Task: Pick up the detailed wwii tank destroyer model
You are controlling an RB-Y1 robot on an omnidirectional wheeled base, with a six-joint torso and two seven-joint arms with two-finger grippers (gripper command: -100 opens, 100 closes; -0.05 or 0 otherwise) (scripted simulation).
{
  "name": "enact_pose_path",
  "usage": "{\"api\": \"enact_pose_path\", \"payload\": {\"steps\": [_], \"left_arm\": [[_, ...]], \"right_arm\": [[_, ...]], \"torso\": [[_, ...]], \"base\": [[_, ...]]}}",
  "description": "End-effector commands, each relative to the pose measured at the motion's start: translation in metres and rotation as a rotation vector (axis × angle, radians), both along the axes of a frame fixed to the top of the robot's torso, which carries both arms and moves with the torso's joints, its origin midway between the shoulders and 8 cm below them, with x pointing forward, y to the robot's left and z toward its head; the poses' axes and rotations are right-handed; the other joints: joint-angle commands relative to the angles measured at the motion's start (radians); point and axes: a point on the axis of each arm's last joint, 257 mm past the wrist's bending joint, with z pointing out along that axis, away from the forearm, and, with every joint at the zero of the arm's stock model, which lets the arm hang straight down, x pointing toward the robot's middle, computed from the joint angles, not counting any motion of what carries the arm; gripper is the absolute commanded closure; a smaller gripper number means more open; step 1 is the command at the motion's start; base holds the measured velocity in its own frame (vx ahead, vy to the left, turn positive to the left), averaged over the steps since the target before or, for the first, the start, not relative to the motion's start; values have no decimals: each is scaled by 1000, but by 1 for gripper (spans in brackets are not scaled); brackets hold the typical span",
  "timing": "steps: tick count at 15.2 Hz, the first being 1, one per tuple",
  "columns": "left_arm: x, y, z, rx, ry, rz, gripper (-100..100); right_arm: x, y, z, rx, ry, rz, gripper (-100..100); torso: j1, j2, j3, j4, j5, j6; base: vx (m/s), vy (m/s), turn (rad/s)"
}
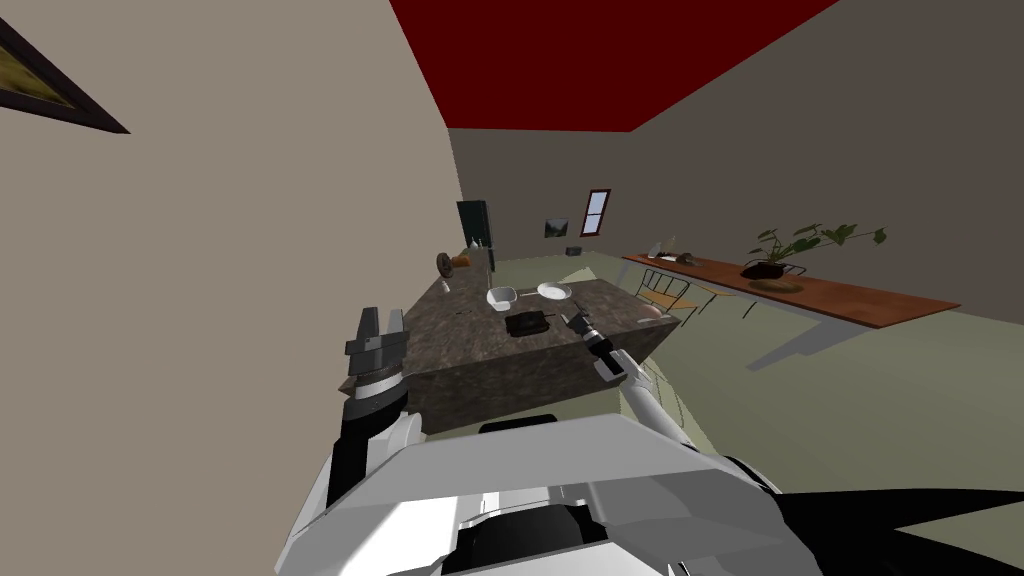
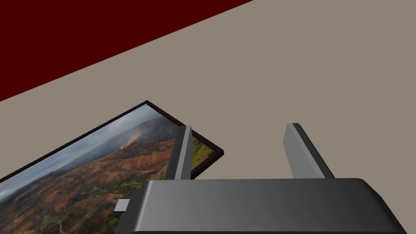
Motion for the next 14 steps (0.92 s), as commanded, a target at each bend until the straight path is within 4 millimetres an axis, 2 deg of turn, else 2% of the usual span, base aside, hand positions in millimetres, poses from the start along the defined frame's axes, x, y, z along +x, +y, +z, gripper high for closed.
{"api": "enact_pose_path", "payload": {"steps": [1,2,7,14], "left_arm": [[0,0,0,0,0,0,0],[0,0,0,0,0,0,0],[0,0,0,0,0,0,0],[0,0,0,0,0,0,0]], "right_arm": [[2,0,-3,-40,-2,-9,-100],[5,1,-12,-77,11,-16,-100],[8,1,-20,-156,12,-31,-100],[15,7,-51,-326,42,-49,-100]], "torso": [[0,0,0,0,0,0],[0,0,0,0,0,0],[0,0,0,0,0,0],[1,-1,-1,0,0,0]], "base": [[13,30,-9],[18,36,-23],[15,33,-15],[29,41,-13]]}}
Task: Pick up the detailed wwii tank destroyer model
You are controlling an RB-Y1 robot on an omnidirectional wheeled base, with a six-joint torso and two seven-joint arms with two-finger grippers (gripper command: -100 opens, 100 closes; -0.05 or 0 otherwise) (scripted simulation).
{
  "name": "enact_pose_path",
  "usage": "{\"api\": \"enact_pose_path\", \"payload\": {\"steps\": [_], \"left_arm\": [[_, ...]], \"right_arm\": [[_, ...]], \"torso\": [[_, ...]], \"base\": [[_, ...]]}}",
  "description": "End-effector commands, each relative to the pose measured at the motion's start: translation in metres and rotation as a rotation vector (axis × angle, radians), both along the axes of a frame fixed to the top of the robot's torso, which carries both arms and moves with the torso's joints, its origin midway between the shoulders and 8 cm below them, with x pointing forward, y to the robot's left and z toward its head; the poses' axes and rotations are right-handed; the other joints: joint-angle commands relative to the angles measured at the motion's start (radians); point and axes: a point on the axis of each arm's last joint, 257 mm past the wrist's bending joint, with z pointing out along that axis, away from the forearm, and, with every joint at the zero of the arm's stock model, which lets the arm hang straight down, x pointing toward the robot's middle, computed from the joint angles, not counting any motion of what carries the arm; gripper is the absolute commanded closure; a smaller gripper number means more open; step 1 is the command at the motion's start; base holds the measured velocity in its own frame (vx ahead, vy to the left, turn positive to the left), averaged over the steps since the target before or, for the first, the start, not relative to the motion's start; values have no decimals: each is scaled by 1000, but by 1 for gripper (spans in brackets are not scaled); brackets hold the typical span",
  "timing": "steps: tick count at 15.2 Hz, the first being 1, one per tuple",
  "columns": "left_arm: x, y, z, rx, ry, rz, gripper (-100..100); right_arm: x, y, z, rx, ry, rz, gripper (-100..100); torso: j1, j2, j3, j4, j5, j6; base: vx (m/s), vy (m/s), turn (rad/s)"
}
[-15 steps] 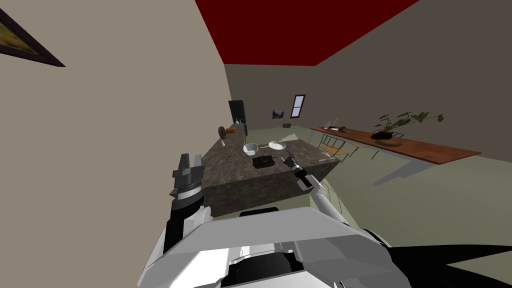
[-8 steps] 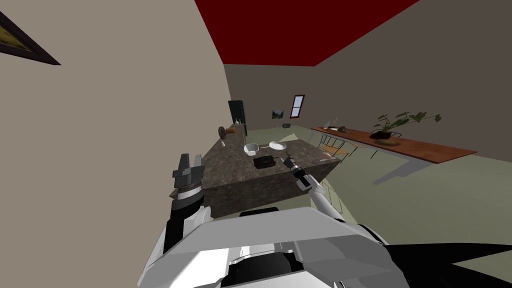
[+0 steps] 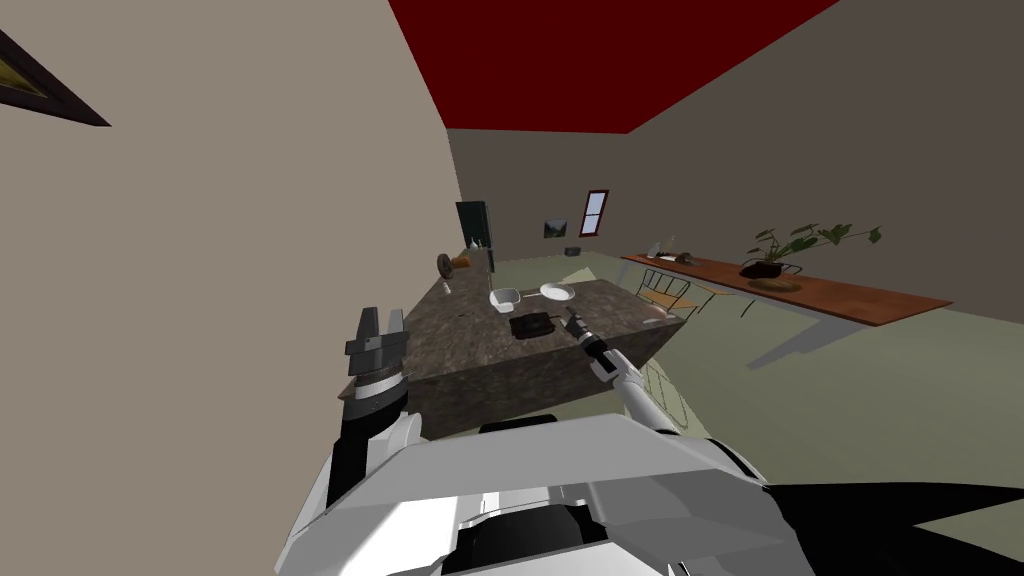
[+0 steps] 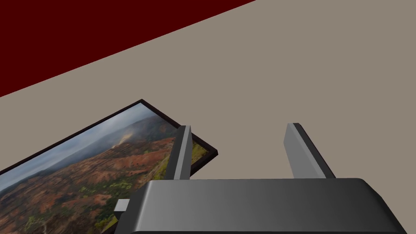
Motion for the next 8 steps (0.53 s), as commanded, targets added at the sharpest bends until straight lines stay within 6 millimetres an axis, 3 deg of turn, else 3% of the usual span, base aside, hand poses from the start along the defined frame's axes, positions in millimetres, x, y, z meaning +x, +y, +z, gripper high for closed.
{"api": "enact_pose_path", "payload": {"steps": [1,7,8], "left_arm": [[0,0,0,0,0,0,0],[0,0,0,0,0,0,0],[0,0,0,0,0,0,0]], "right_arm": [[1,1,-6,-38,5,-4,-100],[0,8,-33,-120,43,-7,-100],[1,7,-26,-107,33,-7,-100]], "torso": [[0,0,0,0,0,0],[-1,-1,-1,0,0,0],[-1,-1,-1,0,0,0]], "base": [[39,39,-4],[52,35,8],[30,20,4]]}}
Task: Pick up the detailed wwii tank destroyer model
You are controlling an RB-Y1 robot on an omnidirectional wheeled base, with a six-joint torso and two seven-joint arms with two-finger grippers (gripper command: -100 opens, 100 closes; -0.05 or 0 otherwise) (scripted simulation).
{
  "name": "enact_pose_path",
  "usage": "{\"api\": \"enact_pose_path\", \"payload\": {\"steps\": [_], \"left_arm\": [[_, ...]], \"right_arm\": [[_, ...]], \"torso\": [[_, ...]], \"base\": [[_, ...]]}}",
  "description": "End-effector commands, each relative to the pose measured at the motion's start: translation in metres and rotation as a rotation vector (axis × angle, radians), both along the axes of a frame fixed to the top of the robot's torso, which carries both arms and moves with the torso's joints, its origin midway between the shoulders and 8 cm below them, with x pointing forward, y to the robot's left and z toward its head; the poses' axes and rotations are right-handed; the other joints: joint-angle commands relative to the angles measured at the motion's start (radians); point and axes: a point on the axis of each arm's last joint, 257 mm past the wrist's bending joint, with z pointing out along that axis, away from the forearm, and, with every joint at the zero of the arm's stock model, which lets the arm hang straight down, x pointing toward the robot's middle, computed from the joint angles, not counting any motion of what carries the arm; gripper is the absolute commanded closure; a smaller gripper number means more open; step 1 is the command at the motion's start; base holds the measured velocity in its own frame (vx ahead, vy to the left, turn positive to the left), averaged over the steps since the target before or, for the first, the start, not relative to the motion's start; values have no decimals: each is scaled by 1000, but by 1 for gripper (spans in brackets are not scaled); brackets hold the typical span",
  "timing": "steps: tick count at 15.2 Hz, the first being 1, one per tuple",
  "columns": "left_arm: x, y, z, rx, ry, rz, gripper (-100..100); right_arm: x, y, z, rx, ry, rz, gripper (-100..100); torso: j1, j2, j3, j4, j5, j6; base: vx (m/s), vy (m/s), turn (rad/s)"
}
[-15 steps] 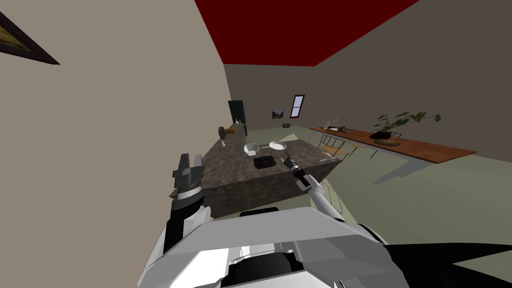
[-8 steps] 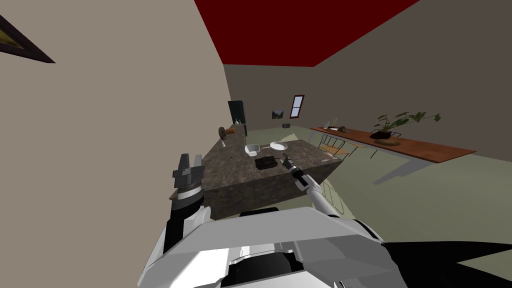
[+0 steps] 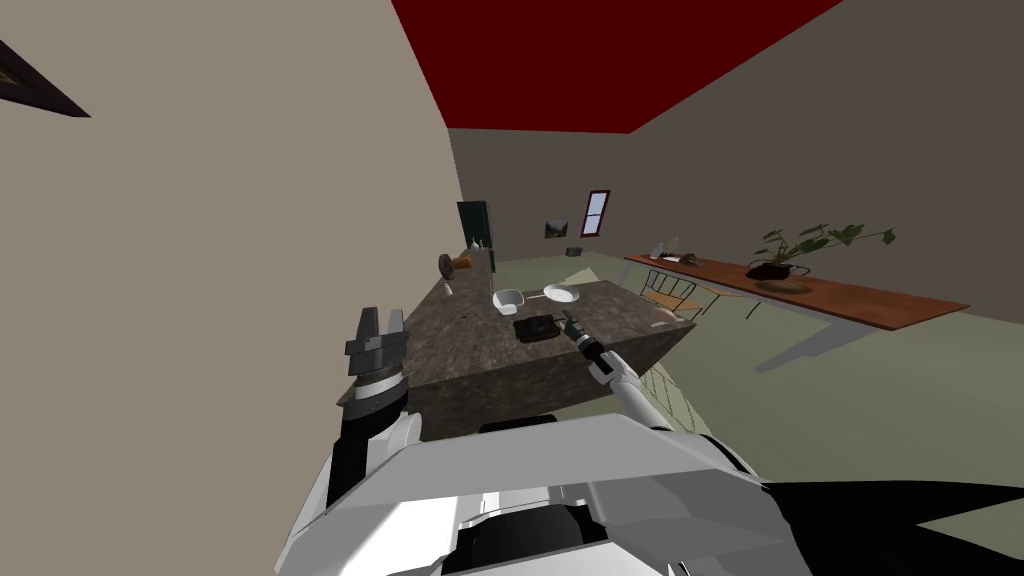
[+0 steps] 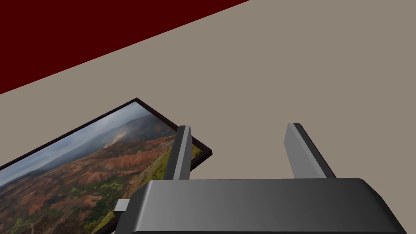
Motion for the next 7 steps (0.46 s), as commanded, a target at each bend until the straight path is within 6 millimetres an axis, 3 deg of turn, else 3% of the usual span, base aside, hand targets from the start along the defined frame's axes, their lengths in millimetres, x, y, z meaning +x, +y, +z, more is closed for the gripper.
{"api": "enact_pose_path", "payload": {"steps": [1,2,7], "left_arm": [[0,0,0,0,0,0,0],[0,0,0,0,0,0,0],[0,0,0,0,0,0,0]], "right_arm": [[0,0,0,0,0,0,-100],[0,0,0,0,0,0,100],[-1,0,-2,0,3,-1,100]], "torso": [[0,0,0,0,0,0],[-1,1,1,0,0,0],[-1,4,3,2,0,0]], "base": [[11,8,0],[6,4,0],[0,0,0]]}}
